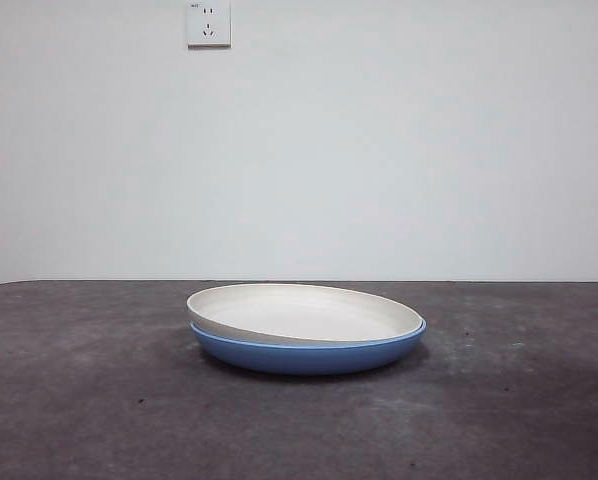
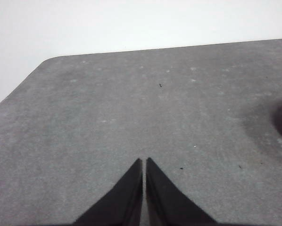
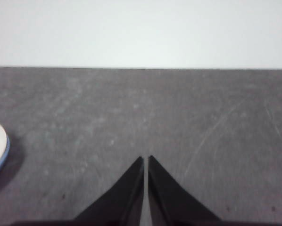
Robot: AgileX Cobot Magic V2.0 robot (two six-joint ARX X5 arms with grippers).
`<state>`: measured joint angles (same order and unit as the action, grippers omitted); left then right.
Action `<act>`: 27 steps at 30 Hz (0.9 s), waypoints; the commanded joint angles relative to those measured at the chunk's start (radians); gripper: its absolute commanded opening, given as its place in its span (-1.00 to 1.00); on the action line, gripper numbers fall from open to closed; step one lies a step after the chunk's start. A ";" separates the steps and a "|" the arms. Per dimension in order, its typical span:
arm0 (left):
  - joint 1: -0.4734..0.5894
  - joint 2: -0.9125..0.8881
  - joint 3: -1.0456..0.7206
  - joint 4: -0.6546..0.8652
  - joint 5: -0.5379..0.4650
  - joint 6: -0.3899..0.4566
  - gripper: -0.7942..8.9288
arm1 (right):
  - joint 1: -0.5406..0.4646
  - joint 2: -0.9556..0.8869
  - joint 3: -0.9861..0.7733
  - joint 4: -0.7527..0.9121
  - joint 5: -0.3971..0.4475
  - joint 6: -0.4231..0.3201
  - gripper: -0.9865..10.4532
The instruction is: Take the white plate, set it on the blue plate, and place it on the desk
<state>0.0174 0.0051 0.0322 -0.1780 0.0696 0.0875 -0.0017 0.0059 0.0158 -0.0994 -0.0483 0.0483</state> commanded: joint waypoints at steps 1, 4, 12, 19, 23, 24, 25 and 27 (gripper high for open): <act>0.002 -0.002 -0.020 -0.008 -0.002 -0.006 -0.81 | -0.002 -0.002 -0.005 -0.047 0.004 -0.003 -0.81; 0.002 -0.002 -0.020 -0.008 -0.002 -0.006 -0.81 | -0.002 -0.002 -0.005 -0.070 0.007 -0.003 -0.81; 0.002 -0.002 -0.020 -0.008 -0.002 -0.006 -0.81 | -0.002 -0.002 -0.005 -0.058 0.007 -0.004 -0.81; 0.002 -0.002 -0.020 -0.008 -0.002 -0.006 -0.81 | -0.002 -0.002 -0.005 -0.058 0.007 -0.003 -0.81; 0.002 -0.002 -0.020 -0.008 -0.002 -0.006 -0.81 | -0.002 -0.002 -0.005 -0.058 0.007 -0.003 -0.81; 0.002 -0.002 -0.020 -0.008 -0.002 -0.006 -0.81 | -0.002 -0.002 -0.005 -0.058 0.007 -0.003 -0.81; 0.002 -0.002 -0.020 -0.008 -0.002 -0.006 -0.81 | -0.002 -0.002 -0.005 -0.058 0.007 -0.004 -0.81; 0.002 -0.002 -0.020 -0.008 -0.002 -0.006 -0.81 | -0.002 -0.002 -0.005 -0.058 0.007 -0.004 -0.81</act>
<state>0.0174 0.0051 0.0322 -0.1780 0.0696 0.0875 -0.0017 0.0063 0.0166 -0.1673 -0.0444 0.0483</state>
